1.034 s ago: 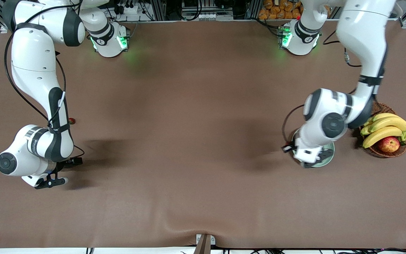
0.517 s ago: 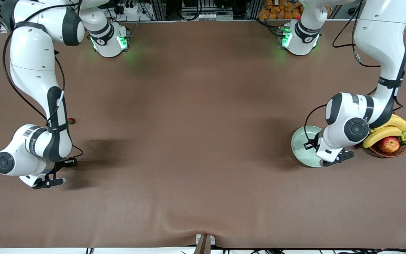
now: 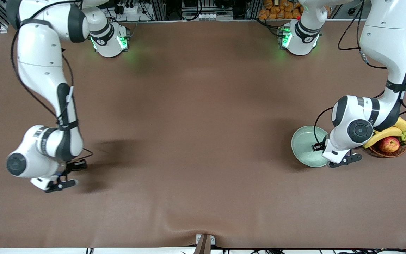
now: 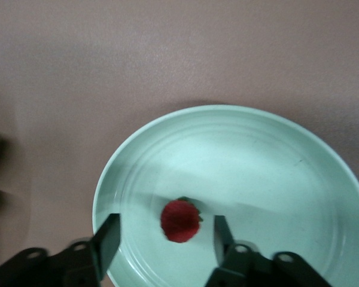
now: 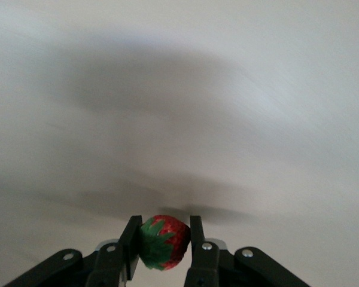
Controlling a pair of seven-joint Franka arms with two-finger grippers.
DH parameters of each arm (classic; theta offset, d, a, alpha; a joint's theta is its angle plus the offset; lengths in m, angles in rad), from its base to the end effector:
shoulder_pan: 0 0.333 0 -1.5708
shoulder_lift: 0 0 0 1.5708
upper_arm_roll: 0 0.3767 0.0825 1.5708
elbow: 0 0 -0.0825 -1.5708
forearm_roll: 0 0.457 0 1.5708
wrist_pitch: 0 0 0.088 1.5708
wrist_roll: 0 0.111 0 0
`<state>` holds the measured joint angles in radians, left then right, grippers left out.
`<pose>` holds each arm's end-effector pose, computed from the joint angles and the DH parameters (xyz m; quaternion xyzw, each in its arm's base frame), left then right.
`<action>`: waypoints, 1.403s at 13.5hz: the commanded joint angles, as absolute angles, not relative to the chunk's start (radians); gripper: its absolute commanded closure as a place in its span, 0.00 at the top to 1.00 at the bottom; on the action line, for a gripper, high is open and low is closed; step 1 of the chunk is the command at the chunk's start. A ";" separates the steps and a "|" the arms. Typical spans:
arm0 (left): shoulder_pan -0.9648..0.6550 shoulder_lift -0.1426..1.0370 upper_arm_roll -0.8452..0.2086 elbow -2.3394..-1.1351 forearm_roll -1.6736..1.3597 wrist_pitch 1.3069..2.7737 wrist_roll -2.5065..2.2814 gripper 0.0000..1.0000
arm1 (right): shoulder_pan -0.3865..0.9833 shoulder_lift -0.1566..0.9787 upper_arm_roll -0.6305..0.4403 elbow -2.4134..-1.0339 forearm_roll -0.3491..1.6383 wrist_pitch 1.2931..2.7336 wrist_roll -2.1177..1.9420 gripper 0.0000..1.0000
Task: Collect all strawberries into plate
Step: 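Lower the strawberry onto the green plate and open the left gripper, then carry the second strawberry to the table middle and release it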
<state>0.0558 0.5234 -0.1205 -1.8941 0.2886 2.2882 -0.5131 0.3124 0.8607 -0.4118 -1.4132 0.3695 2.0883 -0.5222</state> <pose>0.6976 -0.0339 0.2116 -0.9874 -0.1276 0.0369 0.0861 0.8167 0.0053 0.1968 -0.9847 -0.1657 0.0517 0.0132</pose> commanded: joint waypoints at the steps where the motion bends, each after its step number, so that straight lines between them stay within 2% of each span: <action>1: 0.066 0.474 -0.132 -1.905 0.307 2.281 -0.506 1.00 | 0.382 0.841 -0.367 -1.372 0.391 2.088 -0.531 0.00; 4: 0.066 0.442 -0.184 -1.890 0.285 2.227 -0.522 1.00 | 0.423 0.850 -0.221 -1.324 0.391 2.124 -0.487 0.00; 6: 0.063 0.430 -0.195 -1.870 0.218 2.192 -0.520 1.00 | 0.489 0.857 -0.174 -1.309 0.391 2.189 -0.363 0.00; 9: 0.061 0.423 -0.233 -1.829 0.145 2.128 -0.544 1.00 | 0.621 0.865 -0.163 -1.304 0.391 2.255 -0.128 0.00; 13: 0.052 0.433 -0.313 -1.786 0.106 2.115 -0.713 1.00 | 0.782 0.917 -0.161 -1.301 0.391 2.376 0.174 0.00; 17: 0.032 0.466 -0.367 -1.735 0.086 2.115 -0.831 1.00 | 0.839 0.997 -0.123 -1.208 0.391 2.393 0.331 0.01; 18: 0.012 0.477 -0.367 -1.721 0.077 2.115 -0.863 1.00 | 0.845 1.008 -0.118 -1.197 0.391 2.399 0.343 0.23; 19: -0.003 0.485 -0.367 -1.717 0.077 2.115 -0.885 1.00 | 0.845 1.012 -0.118 -1.198 0.391 2.408 0.341 0.78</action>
<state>0.0242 0.4517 -0.3651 -1.7634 0.0986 2.1399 -0.8410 0.8531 0.9720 -0.1243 -1.2590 0.3787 2.4061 0.3186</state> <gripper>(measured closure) 0.000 0.630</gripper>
